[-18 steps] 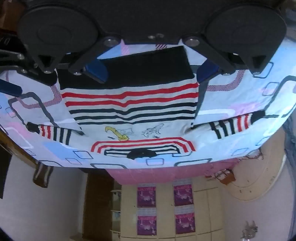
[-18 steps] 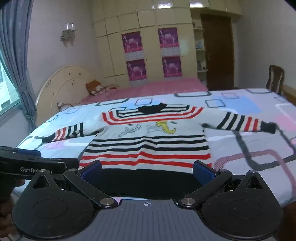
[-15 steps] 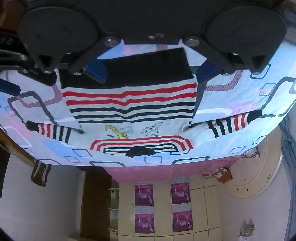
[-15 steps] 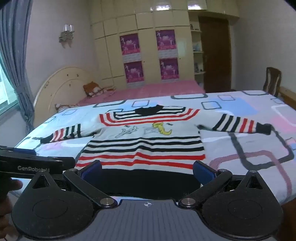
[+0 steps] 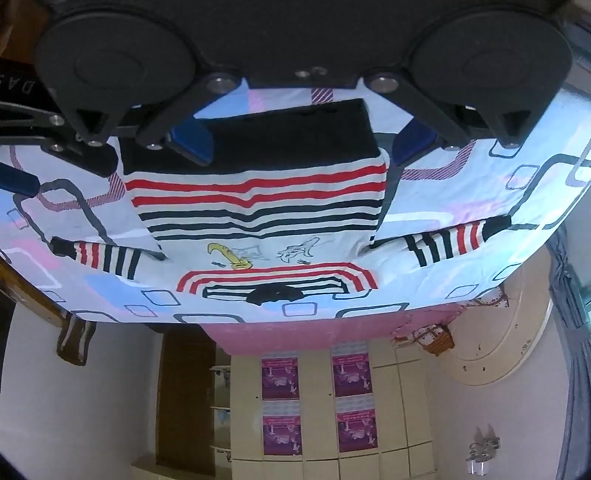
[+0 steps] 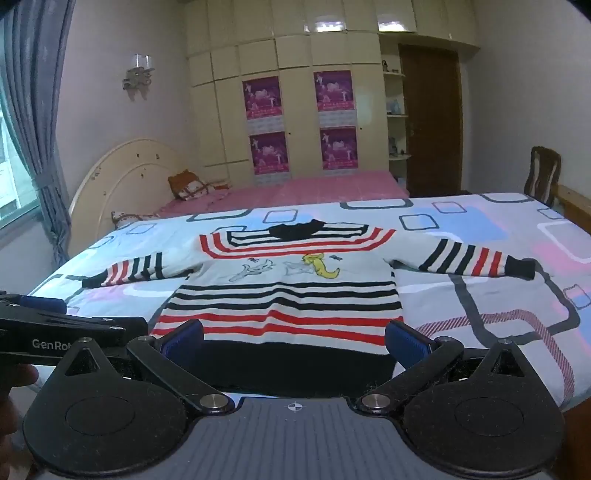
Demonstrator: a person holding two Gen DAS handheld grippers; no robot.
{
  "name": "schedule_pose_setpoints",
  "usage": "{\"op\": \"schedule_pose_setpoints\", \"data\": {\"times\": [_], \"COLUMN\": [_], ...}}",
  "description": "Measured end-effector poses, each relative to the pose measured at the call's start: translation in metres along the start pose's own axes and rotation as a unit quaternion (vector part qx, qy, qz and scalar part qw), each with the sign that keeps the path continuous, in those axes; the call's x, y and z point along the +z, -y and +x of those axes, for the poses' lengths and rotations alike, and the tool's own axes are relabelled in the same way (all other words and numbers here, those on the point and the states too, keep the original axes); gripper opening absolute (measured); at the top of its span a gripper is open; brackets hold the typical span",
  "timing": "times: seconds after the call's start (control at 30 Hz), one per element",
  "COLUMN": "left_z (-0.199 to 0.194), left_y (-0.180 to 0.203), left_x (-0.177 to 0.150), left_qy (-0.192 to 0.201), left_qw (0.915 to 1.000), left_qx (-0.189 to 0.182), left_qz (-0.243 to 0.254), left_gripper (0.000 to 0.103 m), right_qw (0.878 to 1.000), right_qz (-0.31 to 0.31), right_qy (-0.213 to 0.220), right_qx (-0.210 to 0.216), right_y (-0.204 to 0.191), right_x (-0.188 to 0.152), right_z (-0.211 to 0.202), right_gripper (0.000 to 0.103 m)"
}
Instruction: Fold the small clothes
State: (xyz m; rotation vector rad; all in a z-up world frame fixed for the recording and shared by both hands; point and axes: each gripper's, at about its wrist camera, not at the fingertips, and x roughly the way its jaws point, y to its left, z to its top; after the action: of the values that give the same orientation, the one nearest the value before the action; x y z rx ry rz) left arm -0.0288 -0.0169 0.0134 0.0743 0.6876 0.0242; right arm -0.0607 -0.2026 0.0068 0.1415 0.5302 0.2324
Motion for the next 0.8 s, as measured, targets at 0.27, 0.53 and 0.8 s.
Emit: {"op": "schedule_pose_setpoints", "data": {"times": [0.27, 0.53, 0.8], "left_z": [0.002, 0.003, 0.007], "left_y": [-0.004, -0.010, -0.012], "left_x": [0.000, 0.000, 0.001], "left_qy": [0.000, -0.003, -0.005], "left_qw": [1.0000, 1.0000, 1.0000], "left_qx": [0.002, 0.002, 0.003], "left_qz": [-0.002, -0.005, -0.005], "left_gripper": [0.103, 0.103, 0.103], "right_qw": [1.000, 1.000, 1.000], "right_qz": [0.001, 0.001, 0.001], "right_qy": [0.002, 0.000, -0.002], "right_qx": [0.000, 0.002, 0.001], "right_y": [-0.001, -0.003, -0.006], "right_x": [0.000, 0.001, 0.002], "right_z": [0.003, 0.007, 0.013], "right_gripper": [0.103, 0.103, 0.103]}}
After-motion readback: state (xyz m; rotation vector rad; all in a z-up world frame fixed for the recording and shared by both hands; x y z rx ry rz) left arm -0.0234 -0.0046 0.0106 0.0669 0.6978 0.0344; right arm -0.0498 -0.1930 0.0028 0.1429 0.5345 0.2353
